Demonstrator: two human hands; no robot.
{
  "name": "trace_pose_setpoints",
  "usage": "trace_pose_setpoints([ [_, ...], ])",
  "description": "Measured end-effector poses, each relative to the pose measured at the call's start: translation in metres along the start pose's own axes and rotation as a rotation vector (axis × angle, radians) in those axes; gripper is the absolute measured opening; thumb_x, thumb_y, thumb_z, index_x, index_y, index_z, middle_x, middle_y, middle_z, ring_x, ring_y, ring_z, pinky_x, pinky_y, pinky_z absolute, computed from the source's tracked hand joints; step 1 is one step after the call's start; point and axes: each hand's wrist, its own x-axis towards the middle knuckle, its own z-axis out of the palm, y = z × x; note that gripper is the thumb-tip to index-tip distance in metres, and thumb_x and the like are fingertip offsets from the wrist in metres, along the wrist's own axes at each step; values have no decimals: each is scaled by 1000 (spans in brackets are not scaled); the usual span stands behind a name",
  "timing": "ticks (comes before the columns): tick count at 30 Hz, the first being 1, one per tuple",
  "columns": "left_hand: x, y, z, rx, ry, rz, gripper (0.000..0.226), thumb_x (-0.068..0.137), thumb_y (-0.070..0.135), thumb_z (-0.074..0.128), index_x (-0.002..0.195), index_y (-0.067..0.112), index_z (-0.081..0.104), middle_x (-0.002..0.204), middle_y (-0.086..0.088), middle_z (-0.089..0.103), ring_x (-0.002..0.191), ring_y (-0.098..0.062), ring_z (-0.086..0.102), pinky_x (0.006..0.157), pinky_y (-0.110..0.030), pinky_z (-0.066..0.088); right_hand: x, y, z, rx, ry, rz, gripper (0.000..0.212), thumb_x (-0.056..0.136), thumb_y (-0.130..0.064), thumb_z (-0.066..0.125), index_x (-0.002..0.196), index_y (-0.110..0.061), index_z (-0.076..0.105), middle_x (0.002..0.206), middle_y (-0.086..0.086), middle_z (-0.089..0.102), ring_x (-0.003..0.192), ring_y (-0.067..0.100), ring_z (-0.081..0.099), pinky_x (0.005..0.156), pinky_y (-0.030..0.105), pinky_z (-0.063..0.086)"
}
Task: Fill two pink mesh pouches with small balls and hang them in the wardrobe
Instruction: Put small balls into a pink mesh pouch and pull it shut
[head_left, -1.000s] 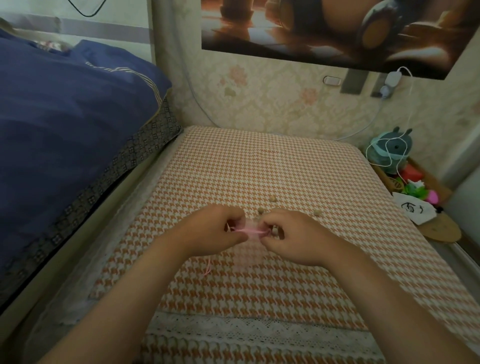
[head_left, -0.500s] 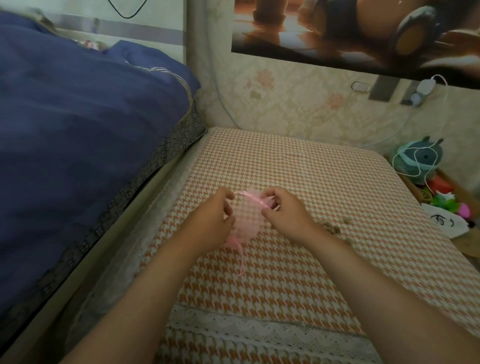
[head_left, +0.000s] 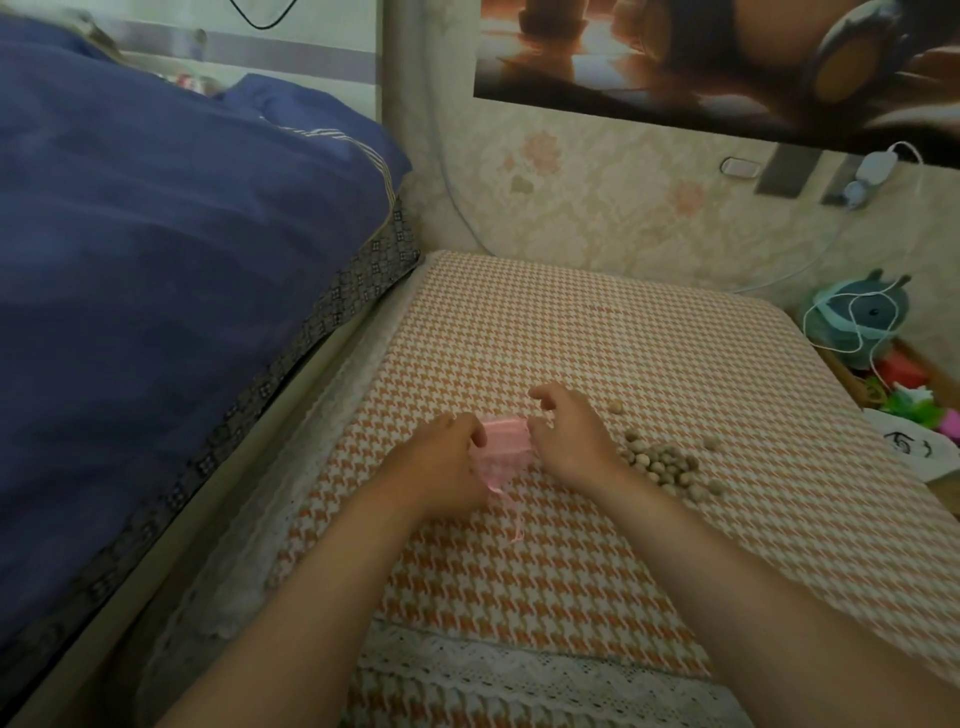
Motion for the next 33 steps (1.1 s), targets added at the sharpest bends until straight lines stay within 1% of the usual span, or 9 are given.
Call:
trace_pose_setpoints([
  [3,0,4,10,34,20,6,74,67,46,79,127,32,38,112,8,59,92,-14,61,77,-37,58,-10,-3,-5,-33,-14,-83,30,102,-16,52,130,-25,61,133,-2,56,117,15,58,99,36,51],
  [8,1,9,12,61,161,-4,35,88,23,63,112,26,38,90,1,64,74,-18,63,65,-38,58,-23,0,-7,-168,-208,-196,39,98,-14,48,129,-27,67,137,-2,59,122,19,58,101,41,51],
  [12,-5,3,-10,37,59,-5,26,84,23,66,97,27,45,90,1,62,76,-17,60,59,-31,47,-23,1,-10,-242,-304,-202,38,100,-17,51,133,-23,68,142,3,61,129,25,56,107,43,47],
  [15,-16,-5,-25,-3,-9,55,18,83,20,66,86,32,54,92,4,62,79,-15,60,66,-30,50,-24,-1,-10,-255,-311,-227,38,101,-16,51,134,-21,68,145,5,61,130,26,56,109,41,46],
  [21,-24,-7,-31,-238,-16,123,7,87,19,64,84,25,68,69,4,56,61,-13,48,61,-30,40,-27,1,-15,-86,-267,-174,52,93,4,49,134,-22,66,147,2,58,135,22,52,110,39,46],
  [24,-21,4,-25,-169,0,161,3,87,25,67,86,28,68,76,7,61,64,-10,53,62,-27,43,-32,-1,-28,189,-243,-97,49,93,4,47,129,-21,69,132,-3,67,124,15,59,109,39,48],
  [27,-16,22,-15,-124,9,220,4,87,30,70,88,28,67,87,9,63,72,-8,57,63,-25,45,-42,2,-45,345,-305,-88,40,96,-7,49,123,-26,72,116,-9,72,110,10,65,100,38,55],
  [30,-12,39,-7,-158,26,234,12,89,40,68,86,29,64,86,5,64,77,-16,61,68,-35,51,-55,11,-59,351,-369,-158,30,98,-21,63,126,-26,71,113,-9,73,105,7,68,93,29,57],
  [33,-6,52,-1,-189,60,244,22,83,50,71,93,31,63,87,5,66,79,-17,64,72,-40,55,-61,23,-67,291,-312,-229,15,96,-29,70,106,-21,78,85,-13,70,79,4,65,75,28,53],
])
